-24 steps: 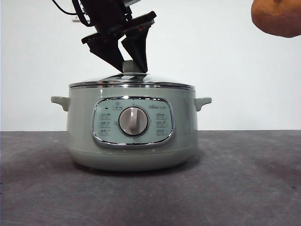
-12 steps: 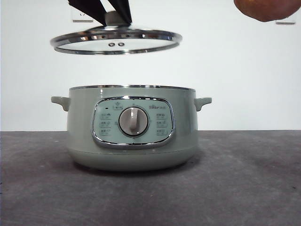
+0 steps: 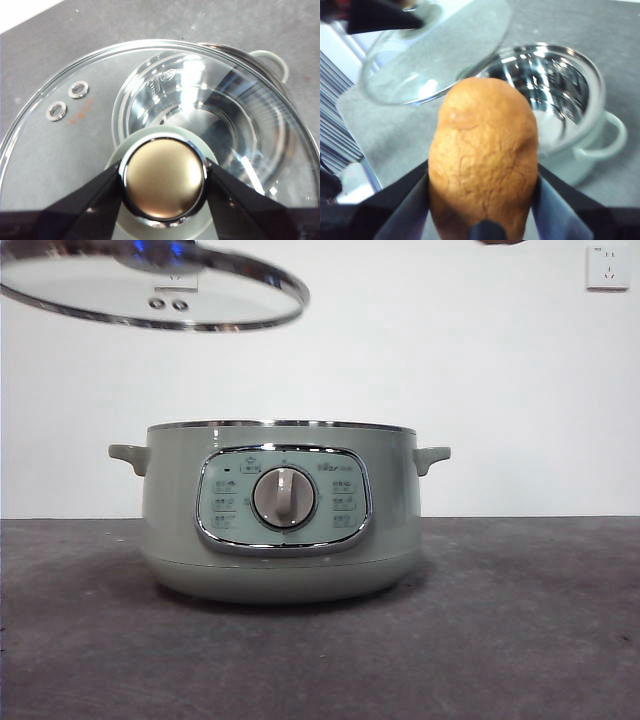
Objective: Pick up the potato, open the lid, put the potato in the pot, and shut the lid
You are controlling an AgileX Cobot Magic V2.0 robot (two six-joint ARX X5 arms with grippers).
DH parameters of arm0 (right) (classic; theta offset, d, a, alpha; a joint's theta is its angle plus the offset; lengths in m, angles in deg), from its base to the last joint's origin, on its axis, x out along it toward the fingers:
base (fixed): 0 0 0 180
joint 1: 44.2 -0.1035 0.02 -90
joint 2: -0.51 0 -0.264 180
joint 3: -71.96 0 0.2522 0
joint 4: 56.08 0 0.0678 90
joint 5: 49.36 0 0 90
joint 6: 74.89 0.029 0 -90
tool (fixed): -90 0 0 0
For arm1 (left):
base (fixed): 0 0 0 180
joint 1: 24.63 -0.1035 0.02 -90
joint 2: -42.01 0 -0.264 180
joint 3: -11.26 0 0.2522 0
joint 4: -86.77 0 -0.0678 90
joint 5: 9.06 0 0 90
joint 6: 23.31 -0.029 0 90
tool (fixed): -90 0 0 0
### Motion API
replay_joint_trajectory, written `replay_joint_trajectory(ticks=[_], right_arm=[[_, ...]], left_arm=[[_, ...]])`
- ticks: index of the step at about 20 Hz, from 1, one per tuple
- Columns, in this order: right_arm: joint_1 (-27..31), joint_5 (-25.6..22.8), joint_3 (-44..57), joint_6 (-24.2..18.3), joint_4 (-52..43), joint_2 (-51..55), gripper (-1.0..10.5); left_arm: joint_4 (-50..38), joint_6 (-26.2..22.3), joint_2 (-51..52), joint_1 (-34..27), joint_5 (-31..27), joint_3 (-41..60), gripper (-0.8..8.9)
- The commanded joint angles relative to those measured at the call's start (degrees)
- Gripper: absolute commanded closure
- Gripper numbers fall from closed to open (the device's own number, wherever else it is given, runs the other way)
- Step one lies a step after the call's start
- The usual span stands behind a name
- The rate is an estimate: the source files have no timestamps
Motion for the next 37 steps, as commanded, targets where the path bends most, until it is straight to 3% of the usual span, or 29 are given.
replay_joint_trajectory(ticks=[1, 5, 7, 11, 18, 22, 26, 27, 29, 33, 37], right_arm=[[-2.43, 0.13, -0.13, 3.61, -4.85, -3.82, 9.5], [-7.28, -4.07, -0.9, 10.21, -14.12, -12.39, 9.5], [-9.27, -6.43, -4.37, 12.28, -14.05, -18.05, 9.5], [-12.61, -10.62, -17.18, 12.07, -6.95, -31.47, 9.5], [-18.03, -23.89, -38.47, 11.21, 7.32, -52.85, 9.5], [-20.5, -30.6, -44.09, 12.26, 9.01, -59.1, 9.4], [-21.46, -33.0, -44.28, 12.44, 10.29, -62.18, 9.4], [-21.46, -33.0, -44.28, 12.41, 10.93, -62.86, 9.2], [-21.46, -32.72, -44.26, 12.41, 11.13, -63.6, 7.8], [-21.53, -32.59, -44.26, 12.83, 10.49, -63.63, 4.0], [-21.99, -32.61, -44.28, 12.83, 10.64, -63.6, 4.0]], left_arm=[[1.09, -0.76, 3.06, -0.9, 0.17, -0.76, 8.22], [7.8, -2.14, 6.86, -1.79, -3.58, -0.76, 8.22], [9.22, -2.6, 8.76, -1.95, -6.64, -0.76, 8.22], [10.6, -2.62, 11.47, -3.61, -12.2, -0.76, 8.22], [13.59, -2.62, 11.74, -10.08, -13.07, -0.76, 8.22], [13.68, -2.62, 11.74, -12.2, -12.81, -0.76, 8.22], [13.62, -2.58, 11.72, -12.37, -12.37, -0.76, 8.22], [13.62, -2.58, 11.72, -12.37, -11.91, -0.76, 8.22], [13.66, -2.58, 11.72, -12.37, -10.93, -0.76, 8.22], [13.66, -2.58, 11.72, -12.37, -10.93, -0.74, 8.22], [13.64, -2.6, 11.72, -12.37, -10.91, -0.74, 8.22]])
